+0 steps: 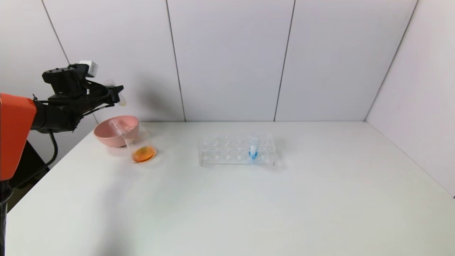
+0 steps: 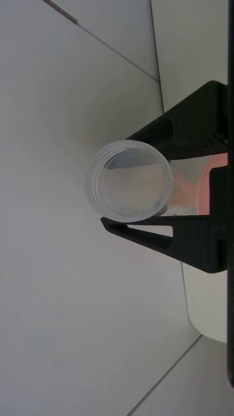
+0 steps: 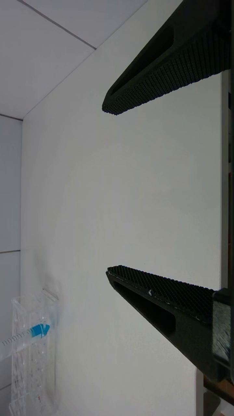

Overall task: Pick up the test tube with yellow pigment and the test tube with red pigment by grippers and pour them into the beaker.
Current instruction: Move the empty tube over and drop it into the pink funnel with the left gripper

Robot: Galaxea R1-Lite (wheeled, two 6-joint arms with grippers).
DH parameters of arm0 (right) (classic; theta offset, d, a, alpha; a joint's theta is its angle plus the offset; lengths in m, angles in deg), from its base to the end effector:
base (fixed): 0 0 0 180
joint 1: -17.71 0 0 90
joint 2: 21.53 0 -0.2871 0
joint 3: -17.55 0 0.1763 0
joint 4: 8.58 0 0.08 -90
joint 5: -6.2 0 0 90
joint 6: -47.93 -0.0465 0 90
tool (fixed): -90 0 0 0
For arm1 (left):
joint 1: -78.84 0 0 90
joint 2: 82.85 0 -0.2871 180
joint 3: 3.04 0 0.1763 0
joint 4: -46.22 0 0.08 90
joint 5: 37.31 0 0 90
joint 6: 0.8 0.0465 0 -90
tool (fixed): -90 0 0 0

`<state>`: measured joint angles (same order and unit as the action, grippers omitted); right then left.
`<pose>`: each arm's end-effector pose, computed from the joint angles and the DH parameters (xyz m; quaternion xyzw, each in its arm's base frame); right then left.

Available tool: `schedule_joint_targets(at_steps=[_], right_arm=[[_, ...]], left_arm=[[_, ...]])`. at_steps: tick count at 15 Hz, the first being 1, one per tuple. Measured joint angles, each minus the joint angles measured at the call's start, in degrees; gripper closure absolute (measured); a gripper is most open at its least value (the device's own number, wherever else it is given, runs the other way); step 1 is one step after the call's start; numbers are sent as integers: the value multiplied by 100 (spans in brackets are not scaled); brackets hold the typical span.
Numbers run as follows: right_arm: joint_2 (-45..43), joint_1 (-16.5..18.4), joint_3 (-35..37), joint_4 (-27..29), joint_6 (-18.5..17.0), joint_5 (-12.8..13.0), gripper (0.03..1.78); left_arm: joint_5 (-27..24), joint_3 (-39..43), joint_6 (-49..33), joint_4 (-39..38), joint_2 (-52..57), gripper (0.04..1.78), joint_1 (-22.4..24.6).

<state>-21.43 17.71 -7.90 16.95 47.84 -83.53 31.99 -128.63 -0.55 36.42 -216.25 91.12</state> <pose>-0.0013 -0.0002 0.0756 0.0008 0.0016 -0.0024 1.0000 0.4875 0.0893 0.1889 0.0071 -0.0168 -0.0734 0.9971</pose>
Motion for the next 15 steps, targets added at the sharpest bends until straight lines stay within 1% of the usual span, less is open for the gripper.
schedule_joint_targets(at_steps=[3, 6, 9, 15], right_arm=[[0, 0, 0, 0, 0, 0, 11], [0, 0, 0, 0, 0, 0, 11], [0, 0, 0, 0, 0, -2, 11], [0, 0, 0, 0, 0, -2, 11]], left_arm=[[20, 328, 22, -90, 27, 133, -16], [55, 862, 46, -189, 154, 133, -17], [293, 1240, 55, -211, 311, 133, -24], [312, 1486, 44, -223, 400, 133, -28]])
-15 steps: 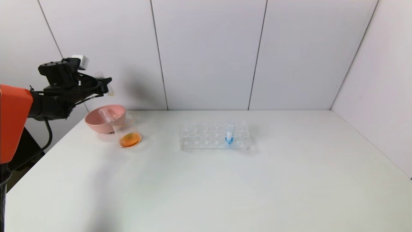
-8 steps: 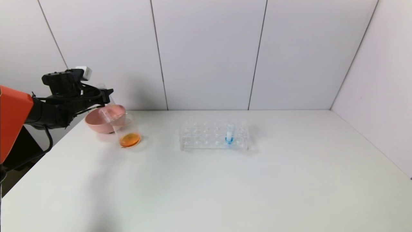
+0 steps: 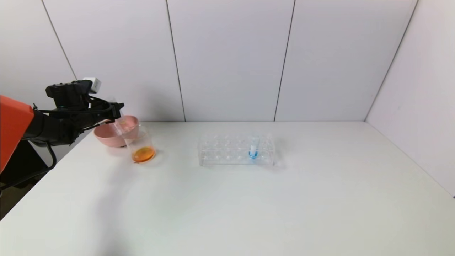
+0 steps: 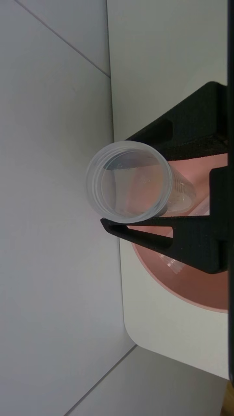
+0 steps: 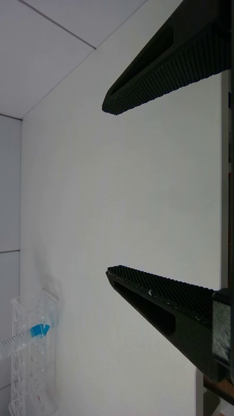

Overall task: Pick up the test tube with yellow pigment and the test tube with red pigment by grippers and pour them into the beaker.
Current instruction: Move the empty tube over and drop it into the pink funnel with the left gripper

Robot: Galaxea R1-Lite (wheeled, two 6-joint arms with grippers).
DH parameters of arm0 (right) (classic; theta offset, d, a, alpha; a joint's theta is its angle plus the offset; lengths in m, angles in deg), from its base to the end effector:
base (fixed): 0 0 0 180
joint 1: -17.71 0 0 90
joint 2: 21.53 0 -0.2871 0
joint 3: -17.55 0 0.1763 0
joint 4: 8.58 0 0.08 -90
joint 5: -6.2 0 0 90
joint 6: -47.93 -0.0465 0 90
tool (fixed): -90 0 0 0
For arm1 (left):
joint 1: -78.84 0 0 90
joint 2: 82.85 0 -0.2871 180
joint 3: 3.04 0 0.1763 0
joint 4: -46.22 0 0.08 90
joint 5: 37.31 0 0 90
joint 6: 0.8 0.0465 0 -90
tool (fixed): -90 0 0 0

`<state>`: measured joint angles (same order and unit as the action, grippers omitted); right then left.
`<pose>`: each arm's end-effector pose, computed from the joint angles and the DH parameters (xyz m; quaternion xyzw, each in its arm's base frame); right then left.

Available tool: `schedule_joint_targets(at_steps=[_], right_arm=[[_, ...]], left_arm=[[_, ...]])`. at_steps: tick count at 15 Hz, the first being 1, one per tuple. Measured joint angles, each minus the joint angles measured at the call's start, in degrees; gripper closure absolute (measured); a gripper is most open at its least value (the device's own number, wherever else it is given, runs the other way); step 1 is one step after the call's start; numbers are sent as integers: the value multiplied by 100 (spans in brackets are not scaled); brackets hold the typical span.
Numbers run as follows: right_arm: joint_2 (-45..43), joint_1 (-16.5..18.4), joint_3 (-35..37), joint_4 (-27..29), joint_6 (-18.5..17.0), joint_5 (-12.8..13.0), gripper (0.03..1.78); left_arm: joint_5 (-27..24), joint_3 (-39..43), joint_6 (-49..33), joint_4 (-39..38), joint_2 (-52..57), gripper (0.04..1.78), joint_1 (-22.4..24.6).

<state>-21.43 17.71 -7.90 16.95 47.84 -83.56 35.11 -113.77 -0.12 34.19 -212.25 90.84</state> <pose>-0.0013 -0.0002 0.0756 0.0008 0.0016 -0.0021 1.0000 0.4653 0.0846 0.1510 -0.0089 0.0557 -0.0489 0.9972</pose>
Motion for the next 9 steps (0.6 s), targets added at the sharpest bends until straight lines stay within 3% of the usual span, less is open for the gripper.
schedule_joint_targets(at_steps=[3, 5, 9], right_arm=[[0, 0, 0, 0, 0, 0, 11], [0, 0, 0, 0, 0, 0, 11], [0, 0, 0, -2, 0, 0, 11]], left_arm=[[2, -6, -17, 67, 2, 129, 0], [-11, -32, -39, 65, 2, 115, 2], [-13, -48, -44, 63, 2, 56, -7]])
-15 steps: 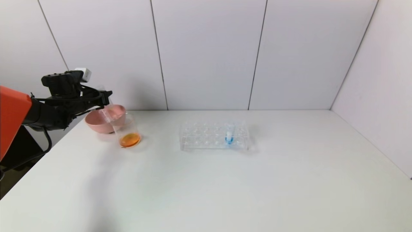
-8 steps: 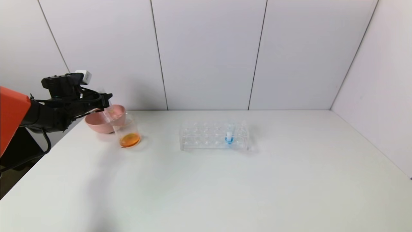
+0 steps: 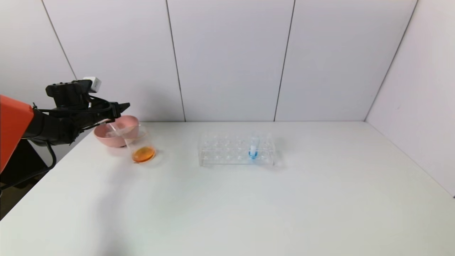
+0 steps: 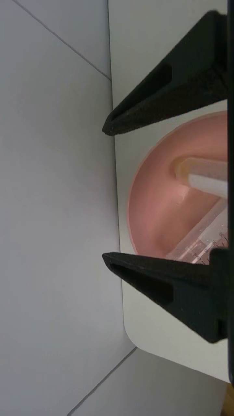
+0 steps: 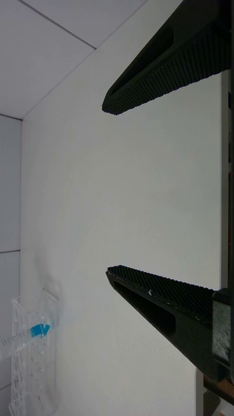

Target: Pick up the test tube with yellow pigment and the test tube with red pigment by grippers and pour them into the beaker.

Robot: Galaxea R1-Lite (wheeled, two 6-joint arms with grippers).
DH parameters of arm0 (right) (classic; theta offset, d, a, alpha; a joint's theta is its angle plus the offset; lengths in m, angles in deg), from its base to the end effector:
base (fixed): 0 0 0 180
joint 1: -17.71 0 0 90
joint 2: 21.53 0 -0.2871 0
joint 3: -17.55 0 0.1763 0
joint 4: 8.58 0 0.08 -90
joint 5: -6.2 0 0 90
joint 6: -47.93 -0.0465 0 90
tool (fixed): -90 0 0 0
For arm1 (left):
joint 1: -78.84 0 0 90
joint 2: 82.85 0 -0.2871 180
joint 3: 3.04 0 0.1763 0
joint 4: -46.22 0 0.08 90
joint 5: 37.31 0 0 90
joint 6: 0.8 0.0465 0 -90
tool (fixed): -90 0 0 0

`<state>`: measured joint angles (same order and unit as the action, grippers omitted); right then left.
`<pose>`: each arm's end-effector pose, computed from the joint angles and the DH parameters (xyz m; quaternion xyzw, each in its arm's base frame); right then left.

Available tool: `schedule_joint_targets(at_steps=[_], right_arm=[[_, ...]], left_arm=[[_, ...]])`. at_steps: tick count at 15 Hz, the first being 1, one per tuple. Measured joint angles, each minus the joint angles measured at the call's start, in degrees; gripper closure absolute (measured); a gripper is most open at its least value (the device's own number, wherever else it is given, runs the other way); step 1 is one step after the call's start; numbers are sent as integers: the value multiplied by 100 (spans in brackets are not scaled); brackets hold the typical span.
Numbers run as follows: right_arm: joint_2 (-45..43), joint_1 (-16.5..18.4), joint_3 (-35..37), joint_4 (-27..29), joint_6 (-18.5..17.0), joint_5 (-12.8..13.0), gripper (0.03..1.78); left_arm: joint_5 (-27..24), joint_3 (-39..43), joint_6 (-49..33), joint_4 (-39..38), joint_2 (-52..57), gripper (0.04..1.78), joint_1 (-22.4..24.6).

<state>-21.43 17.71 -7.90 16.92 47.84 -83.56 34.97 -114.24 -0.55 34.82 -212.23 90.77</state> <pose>-0.0013 -0.0002 0.0757 0.0008 0.0013 -0.0021 1.0000 0.4658 0.0839 0.1522 -0.0130 0.0571 -0.0505 0.9970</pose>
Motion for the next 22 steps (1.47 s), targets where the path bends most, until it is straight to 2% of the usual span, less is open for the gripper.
schedule_joint_targets(at_steps=[3, 6, 11, 16, 19, 22], right_arm=[[0, 0, 0, 2, 0, 0, 11], [0, 0, 0, 2, 0, 0, 11], [0, 0, 0, 2, 0, 2, 11], [0, 0, 0, 2, 0, 2, 11], [0, 0, 0, 2, 0, 2, 11], [0, 0, 0, 2, 0, 0, 11]], left_arm=[[-11, 0, 9, -60, 5, 20, 0], [-20, 28, 52, -99, 102, 5, 0], [-1, 363, 102, -115, 788, 4, -11], [-30, 1084, 144, 20, 2442, 4, -59], [-54, 1569, 135, 613, 3903, 4, -17], [-249, 1816, 149, 1831, 5552, 4, 5]])
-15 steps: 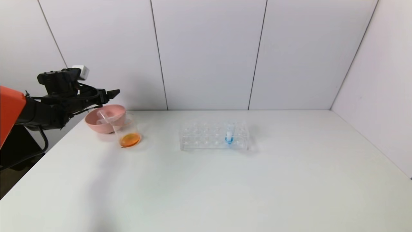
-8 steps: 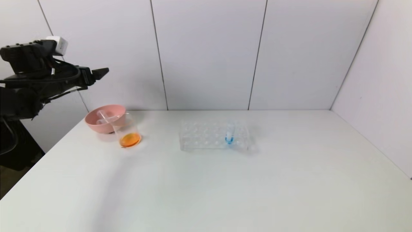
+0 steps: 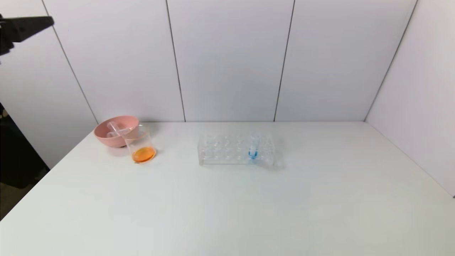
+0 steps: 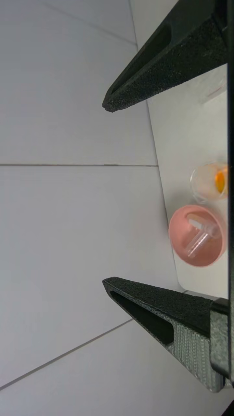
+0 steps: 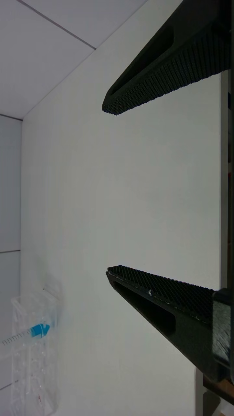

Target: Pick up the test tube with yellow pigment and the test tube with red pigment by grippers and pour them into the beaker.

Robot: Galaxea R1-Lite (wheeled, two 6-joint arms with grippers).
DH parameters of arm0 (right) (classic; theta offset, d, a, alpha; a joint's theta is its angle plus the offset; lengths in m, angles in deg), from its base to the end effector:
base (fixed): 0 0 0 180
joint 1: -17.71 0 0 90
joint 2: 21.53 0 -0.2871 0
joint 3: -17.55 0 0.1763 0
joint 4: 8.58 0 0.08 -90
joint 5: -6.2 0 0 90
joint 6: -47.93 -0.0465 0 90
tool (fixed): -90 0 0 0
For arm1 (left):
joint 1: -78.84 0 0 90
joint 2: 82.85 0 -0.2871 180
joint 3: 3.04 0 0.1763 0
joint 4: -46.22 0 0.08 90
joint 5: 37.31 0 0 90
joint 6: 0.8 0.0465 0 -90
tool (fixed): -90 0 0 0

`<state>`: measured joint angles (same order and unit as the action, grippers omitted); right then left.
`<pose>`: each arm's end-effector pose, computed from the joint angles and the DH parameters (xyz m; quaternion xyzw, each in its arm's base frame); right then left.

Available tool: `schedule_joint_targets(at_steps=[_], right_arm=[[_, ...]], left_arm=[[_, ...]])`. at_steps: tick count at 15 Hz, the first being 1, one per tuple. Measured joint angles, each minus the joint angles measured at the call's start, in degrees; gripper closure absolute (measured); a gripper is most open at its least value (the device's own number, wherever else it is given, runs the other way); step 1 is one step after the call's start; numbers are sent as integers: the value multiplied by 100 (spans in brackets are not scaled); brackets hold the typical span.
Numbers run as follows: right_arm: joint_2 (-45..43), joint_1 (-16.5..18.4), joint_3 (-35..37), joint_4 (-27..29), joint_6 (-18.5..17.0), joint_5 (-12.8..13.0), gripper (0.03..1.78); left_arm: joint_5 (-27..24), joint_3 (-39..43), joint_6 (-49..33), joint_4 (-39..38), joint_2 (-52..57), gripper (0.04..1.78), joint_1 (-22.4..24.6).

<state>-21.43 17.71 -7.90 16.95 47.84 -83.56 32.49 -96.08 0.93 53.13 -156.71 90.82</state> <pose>-0.0013 -0.0002 0.0756 0.0008 0.0016 -0.0021 1.0000 0.2063 0.0274 0.3600 0.0446 -0.1037 -0.0697 0.9912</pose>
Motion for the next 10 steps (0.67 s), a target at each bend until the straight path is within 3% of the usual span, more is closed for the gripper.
schedule_joint_targets(at_steps=[5, 10], right_arm=[[0, 0, 0, 0, 0, 2, 11], [0, 0, 0, 0, 0, 2, 11]], left_arm=[[-240, 516, 226, 1629, 2428, 4, -618], [-13, 2126, 1265, 1749, 4518, 4, -1028]])
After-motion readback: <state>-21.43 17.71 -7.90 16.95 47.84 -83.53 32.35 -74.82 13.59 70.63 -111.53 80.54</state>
